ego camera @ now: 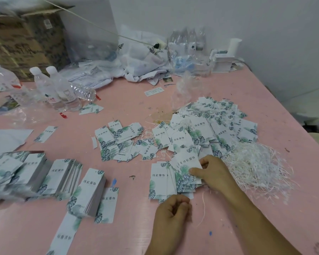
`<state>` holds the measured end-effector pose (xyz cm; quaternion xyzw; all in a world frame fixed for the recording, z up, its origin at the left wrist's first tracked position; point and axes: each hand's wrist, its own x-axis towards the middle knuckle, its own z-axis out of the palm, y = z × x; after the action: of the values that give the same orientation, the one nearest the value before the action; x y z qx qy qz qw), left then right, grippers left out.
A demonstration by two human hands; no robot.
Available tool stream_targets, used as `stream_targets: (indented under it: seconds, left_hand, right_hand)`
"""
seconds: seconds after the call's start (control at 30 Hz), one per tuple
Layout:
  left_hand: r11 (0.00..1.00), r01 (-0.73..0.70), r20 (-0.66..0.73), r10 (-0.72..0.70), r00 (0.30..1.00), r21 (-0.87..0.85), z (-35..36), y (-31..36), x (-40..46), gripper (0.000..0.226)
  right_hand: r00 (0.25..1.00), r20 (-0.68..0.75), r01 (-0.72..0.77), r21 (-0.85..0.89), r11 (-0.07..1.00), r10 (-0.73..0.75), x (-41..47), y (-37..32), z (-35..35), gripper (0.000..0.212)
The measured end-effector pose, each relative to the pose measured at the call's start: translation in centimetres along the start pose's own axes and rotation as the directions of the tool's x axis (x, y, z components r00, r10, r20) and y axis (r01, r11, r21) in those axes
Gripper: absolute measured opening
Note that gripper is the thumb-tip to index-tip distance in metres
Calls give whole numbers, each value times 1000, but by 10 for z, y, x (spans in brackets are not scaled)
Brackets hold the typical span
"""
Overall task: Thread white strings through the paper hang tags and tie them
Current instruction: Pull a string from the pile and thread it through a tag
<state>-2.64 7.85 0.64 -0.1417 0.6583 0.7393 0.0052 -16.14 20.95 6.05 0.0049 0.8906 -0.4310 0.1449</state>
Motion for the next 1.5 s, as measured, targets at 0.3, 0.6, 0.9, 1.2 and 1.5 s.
stream_targets:
  seconds: [0.3, 0.6, 0.9, 1.2, 1.5]
  left_hand:
    - [998, -45, 37, 47, 998, -46, -3, -3, -5, 18]
    - [986, -101, 73, 111, 991, -134, -6, -2, -7, 21]
    - [960, -43, 72, 65, 995, -278, -14, -1, -2, 41]
    - [909, -250, -362, 122, 924, -333, -56, 2, -4, 18]
    - [947, -79, -164, 28, 986, -313, -72, 6, 30, 26]
  right_hand:
    - [982, -108, 152, -19, 988, -153, -7, 10, 3, 9]
    - [934, -326, 251, 315, 915, -144, -49, 29, 17, 25]
    - [968, -114, 250, 383, 889, -223, -103, 32, 70, 26]
    - [908, -215, 382, 64, 922, -361, -91, 16, 70, 12]
    - [953, -96, 212, -461, 862, -286, -56, -26, 96, 44]
